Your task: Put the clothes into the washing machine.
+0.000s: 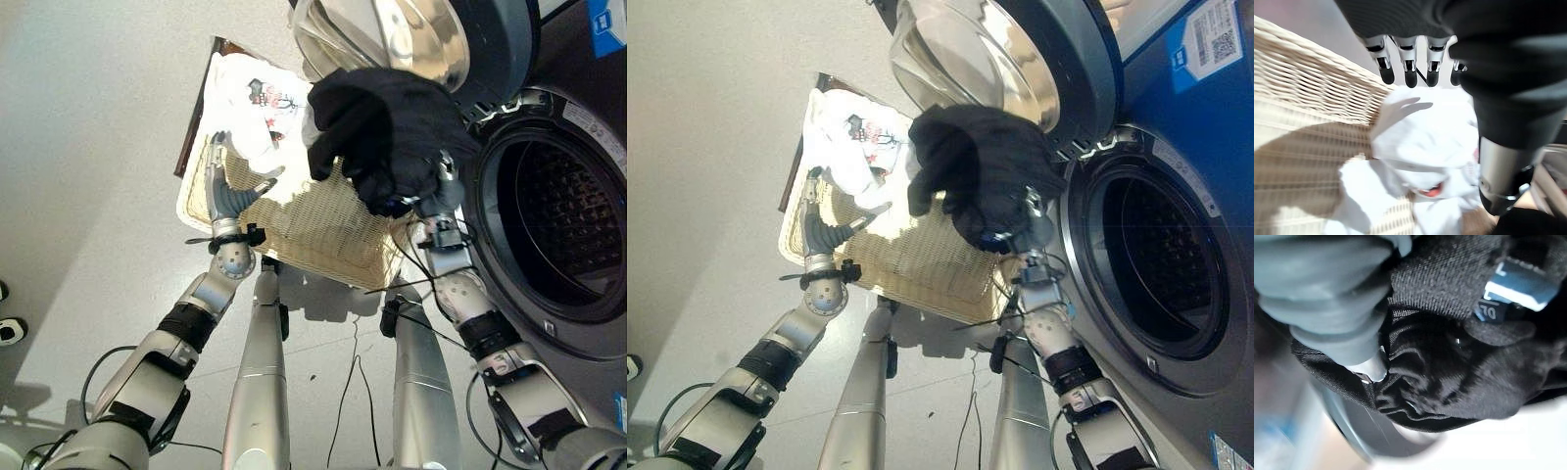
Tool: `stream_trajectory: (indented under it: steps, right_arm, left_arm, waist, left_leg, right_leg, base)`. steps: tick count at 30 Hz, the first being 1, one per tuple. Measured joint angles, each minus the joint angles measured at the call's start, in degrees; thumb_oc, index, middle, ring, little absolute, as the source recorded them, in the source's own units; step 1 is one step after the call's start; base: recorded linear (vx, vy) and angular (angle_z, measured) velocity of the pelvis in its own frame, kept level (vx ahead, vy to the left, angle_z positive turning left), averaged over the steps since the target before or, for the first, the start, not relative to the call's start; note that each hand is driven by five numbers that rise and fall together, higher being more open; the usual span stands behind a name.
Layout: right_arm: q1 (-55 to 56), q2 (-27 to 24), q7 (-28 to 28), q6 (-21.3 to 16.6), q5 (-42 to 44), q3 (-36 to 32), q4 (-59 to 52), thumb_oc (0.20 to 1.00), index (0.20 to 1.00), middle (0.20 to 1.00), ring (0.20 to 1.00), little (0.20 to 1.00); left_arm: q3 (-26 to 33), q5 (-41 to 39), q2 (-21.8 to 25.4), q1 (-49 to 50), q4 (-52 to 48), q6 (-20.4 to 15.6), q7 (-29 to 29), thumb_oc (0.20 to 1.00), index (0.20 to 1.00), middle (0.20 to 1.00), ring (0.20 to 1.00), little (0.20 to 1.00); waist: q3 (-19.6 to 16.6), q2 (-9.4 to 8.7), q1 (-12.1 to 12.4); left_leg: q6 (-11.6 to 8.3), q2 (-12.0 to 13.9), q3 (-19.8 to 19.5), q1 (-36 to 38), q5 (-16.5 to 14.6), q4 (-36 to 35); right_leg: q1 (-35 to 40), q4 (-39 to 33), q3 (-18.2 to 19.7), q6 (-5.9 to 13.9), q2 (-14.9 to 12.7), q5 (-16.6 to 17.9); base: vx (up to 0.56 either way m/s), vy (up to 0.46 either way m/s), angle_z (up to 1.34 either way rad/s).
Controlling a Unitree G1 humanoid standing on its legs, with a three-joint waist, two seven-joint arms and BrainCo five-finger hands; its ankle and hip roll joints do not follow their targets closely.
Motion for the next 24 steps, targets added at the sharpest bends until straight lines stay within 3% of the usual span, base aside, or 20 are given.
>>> stream_trajectory:
  steps: [2, 8, 19, 24]
  right_arm:
    - [1.52, -0.08, -1.27, -0.23, -0.15, -0.35, 0.8, 0.2, 0.2, 0.2, 0.2, 0.2]
    - [1.49, -0.3, -6.11, -2.78, -1.48, -0.44, 3.84, 0.2, 0.2, 0.2, 0.2, 0.2]
    - [-4.39, -0.46, -12.79, -7.64, -2.25, -1.75, 11.36, 0.2, 0.2, 0.2, 0.2, 0.2]
    - [-10.86, -4.46, -19.69, -11.22, -2.01, -4.96, 17.68, 0.2, 0.2, 0.2, 0.2, 0.2]
  left_arm:
    - [0.55, 0.08, -0.16, 0.13, 1.05, -0.66, 1.36, 1.0, 1.0, 1.0, 1.0, 1.0]
    - [1.81, 1.11, -0.5, -1.89, 3.01, -1.31, 4.83, 1.0, 1.0, 1.0, 1.0, 1.0]
    - [1.72, 1.12, -0.44, -3.97, 7.77, -1.34, 5.9, 1.0, 1.0, 1.0, 1.0, 1.0]
    - [1.56, 1.08, -0.16, -6.57, 10.78, -1.16, 5.08, 1.0, 1.0, 1.0, 1.0, 1.0]
  waist:
    - [0.0, 0.0, -1.46]
    - [0.0, 0.0, -1.64]
    - [-0.01, -0.02, -2.68]
    - [-0.02, -0.04, -2.41]
  left_leg:
    - [0.0, 0.15, 0.25, 0.02, -0.02, -0.09]
    - [0.19, 0.88, 1.4, 0.25, -0.17, -0.08]
    - [0.01, 0.87, 1.89, 0.17, -0.04, -0.09]
    - [0.0, 0.91, 1.84, 0.19, -0.02, 0.05]
  right_leg:
    - [0.02, -0.48, 0.06, -0.07, 0.15, 0.33]
    - [-0.05, -1.7, 0.94, -0.35, 1.04, 1.46]
    - [0.23, -3.34, 1.37, -0.21, 1.16, 2.72]
    - [0.49, -3.54, 1.35, -0.22, 1.19, 2.95]
  base:
    - [-0.01, 0.029, -0.09]
    - [-0.01, 0.029, -0.1]
    - [0.0, 0.008, -0.01]
    - [0.0, -0.061, 0.0]
